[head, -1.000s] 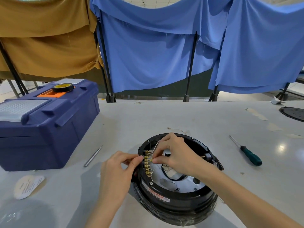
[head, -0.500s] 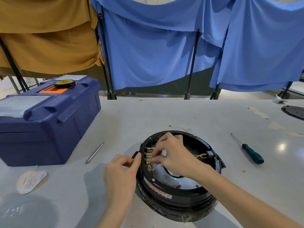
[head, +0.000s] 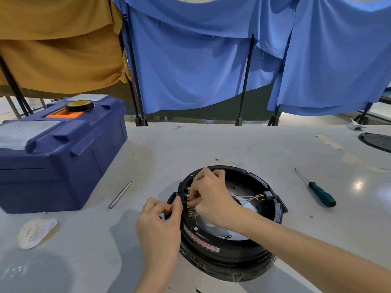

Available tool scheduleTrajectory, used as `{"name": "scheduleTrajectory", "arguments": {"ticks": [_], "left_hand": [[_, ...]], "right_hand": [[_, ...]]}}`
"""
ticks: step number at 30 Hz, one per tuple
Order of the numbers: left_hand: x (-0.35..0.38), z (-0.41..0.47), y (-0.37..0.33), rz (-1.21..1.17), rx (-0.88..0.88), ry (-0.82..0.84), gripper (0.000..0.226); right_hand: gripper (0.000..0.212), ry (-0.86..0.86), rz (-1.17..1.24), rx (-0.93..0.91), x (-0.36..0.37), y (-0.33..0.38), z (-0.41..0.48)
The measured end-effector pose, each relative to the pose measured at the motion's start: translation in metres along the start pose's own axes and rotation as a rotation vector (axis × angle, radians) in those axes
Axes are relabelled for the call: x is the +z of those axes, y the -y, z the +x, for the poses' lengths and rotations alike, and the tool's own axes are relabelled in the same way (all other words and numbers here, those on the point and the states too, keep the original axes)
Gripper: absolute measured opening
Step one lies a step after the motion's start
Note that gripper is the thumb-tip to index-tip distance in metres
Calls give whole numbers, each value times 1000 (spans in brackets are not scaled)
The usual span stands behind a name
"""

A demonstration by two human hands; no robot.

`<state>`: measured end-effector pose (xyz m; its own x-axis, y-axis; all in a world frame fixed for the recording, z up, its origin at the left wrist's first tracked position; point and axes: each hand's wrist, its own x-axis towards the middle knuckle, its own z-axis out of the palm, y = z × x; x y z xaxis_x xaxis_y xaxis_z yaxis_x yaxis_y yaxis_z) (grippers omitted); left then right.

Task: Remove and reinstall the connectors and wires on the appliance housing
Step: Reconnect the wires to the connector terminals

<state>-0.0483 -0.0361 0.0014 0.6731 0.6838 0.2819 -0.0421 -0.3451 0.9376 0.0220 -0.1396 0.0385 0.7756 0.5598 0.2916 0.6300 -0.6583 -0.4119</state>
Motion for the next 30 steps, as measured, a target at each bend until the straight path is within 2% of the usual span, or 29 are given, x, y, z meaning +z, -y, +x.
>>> {"name": "scheduleTrajectory", "arguments": {"ticks": [9,11,14,16,18,20,22,24,30], "left_hand": [[-4,7,2,53,48,35,35],[-5,10,0,43,44,31,34],[-5,17,0,39,7,27,37],[-4,24,-1,49,9,23,36],[-1,32,-4,64,48,39,29],[4,42,-9,67,92,107,19],[13,53,-14,79,118,219,6],[22,61,-16,113,125,311,11],[40,69,-9,113,62,414,14]], "right_hand": [[3,21,45,-10,-10,-2,-2],[6,11,35,-20,-16,-5,-3],[10,-85,82,-33,-27,-13,-2],[9,-208,150,5,-38,-24,2],[9,-327,169,78,-50,-43,9],[10,-373,164,168,-61,-68,17],[11,-349,197,273,-66,-94,26],[13,-283,212,347,-65,-119,34],[24,69,175,377,-48,-163,63]]}}
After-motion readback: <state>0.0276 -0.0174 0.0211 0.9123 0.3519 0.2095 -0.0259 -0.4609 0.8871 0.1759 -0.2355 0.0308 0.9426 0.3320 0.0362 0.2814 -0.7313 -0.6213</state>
